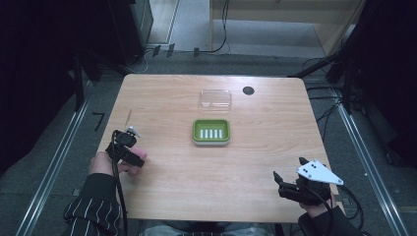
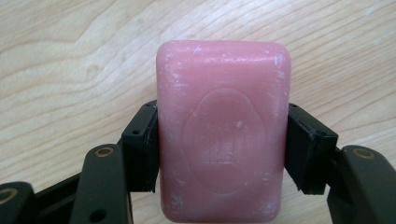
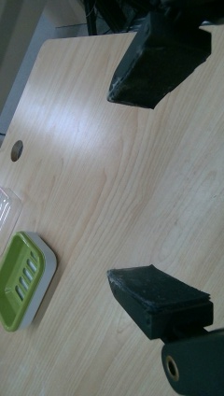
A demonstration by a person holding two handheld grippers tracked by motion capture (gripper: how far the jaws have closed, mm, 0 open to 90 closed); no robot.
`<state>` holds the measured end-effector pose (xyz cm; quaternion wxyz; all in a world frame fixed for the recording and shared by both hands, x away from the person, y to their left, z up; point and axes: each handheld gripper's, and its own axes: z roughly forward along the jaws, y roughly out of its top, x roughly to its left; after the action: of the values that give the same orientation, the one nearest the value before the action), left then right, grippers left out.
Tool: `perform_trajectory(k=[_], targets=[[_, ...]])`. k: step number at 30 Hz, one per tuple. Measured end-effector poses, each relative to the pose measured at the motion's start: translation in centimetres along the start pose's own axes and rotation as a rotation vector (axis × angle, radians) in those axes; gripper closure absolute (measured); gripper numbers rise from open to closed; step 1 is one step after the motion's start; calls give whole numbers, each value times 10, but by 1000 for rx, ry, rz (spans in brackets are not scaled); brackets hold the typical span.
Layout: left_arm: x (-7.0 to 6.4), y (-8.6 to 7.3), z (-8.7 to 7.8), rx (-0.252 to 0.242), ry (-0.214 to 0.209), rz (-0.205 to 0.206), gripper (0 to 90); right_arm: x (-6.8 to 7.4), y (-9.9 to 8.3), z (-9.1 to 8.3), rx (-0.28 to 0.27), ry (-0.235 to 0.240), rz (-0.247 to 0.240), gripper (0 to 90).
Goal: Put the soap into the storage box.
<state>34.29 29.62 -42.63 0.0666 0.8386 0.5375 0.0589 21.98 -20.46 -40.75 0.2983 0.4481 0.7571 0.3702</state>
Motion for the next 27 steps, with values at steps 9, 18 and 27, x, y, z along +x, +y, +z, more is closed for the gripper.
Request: perform_trajectory(k=[9,18,27], targets=[[-15,13,2,-7,-11,68,388,-1,-3,-4,3,-19,10,135],[-26,25,4,1,-18,117,388,-1,-2,-3,6,-14,3,135],[-37,40,1,-15,-29,165,388,-2,-3,-4,3,-16,8,135]])
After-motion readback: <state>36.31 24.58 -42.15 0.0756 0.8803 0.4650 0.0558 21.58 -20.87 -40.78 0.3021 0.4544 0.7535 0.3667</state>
